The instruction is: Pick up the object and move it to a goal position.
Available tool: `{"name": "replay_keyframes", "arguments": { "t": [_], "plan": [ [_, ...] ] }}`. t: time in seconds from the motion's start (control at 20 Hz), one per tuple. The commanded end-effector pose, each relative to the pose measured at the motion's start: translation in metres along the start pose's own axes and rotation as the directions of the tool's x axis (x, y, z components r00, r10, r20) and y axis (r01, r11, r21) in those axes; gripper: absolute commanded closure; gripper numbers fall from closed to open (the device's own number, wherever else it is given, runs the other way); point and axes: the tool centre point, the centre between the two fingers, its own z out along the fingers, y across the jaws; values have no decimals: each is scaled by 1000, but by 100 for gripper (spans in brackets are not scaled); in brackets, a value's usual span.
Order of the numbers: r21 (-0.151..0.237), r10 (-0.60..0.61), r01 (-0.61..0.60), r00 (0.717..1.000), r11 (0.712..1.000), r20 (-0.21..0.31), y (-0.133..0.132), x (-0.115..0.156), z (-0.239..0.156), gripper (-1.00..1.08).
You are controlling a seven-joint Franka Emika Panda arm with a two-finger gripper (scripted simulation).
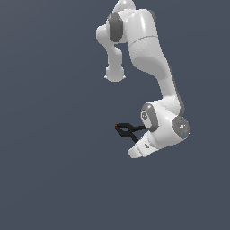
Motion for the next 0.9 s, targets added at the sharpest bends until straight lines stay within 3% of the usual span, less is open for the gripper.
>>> {"name": "replay_keyframes", "arguments": {
  "t": [0.0, 0.45, 0.85],
  "plan": [
    [-8, -8, 8, 1000, 1000, -20, 5, -3, -3, 108],
    [-49, -75, 69, 988, 996, -133, 20, -19, -18, 108],
    [-105, -154, 131, 954, 986, -256, 39, -37, -33, 108]
  ]
}}
